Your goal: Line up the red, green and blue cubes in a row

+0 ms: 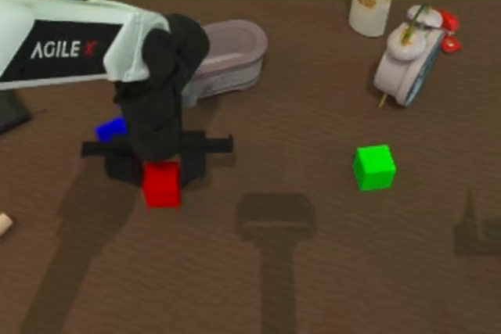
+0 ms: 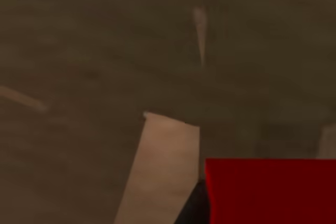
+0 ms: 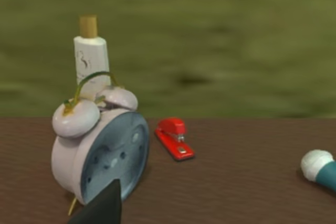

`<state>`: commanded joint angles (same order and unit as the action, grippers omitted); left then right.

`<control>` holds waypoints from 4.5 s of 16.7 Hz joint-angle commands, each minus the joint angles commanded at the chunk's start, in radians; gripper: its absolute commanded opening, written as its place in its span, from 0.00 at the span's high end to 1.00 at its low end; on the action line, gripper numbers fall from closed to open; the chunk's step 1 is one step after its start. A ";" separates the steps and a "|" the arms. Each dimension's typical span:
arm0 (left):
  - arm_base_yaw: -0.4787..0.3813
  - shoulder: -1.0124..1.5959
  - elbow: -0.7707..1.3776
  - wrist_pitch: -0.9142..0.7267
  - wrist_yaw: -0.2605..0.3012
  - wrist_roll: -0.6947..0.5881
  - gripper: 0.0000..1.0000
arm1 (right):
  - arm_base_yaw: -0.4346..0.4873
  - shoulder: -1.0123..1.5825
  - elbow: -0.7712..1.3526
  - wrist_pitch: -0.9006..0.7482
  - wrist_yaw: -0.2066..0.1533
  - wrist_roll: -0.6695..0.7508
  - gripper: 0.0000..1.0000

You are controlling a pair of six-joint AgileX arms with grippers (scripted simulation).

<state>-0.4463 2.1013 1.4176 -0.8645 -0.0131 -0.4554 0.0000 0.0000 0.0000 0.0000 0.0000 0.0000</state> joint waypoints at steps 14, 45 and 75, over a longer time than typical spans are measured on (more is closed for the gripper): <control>-0.075 -0.078 0.091 -0.171 -0.005 -0.073 1.00 | 0.000 0.000 0.000 0.000 0.000 0.000 0.00; -0.159 -0.011 -0.055 0.047 -0.005 -0.148 0.25 | 0.000 0.000 0.000 0.000 0.000 0.000 0.00; -0.101 -0.208 -0.004 -0.138 -0.011 -0.149 0.00 | 0.028 0.101 0.102 -0.067 -0.003 0.018 0.00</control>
<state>-0.5471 1.8931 1.4132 -1.0023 -0.0241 -0.6040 0.0285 0.1013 0.1021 -0.0671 -0.0034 0.0177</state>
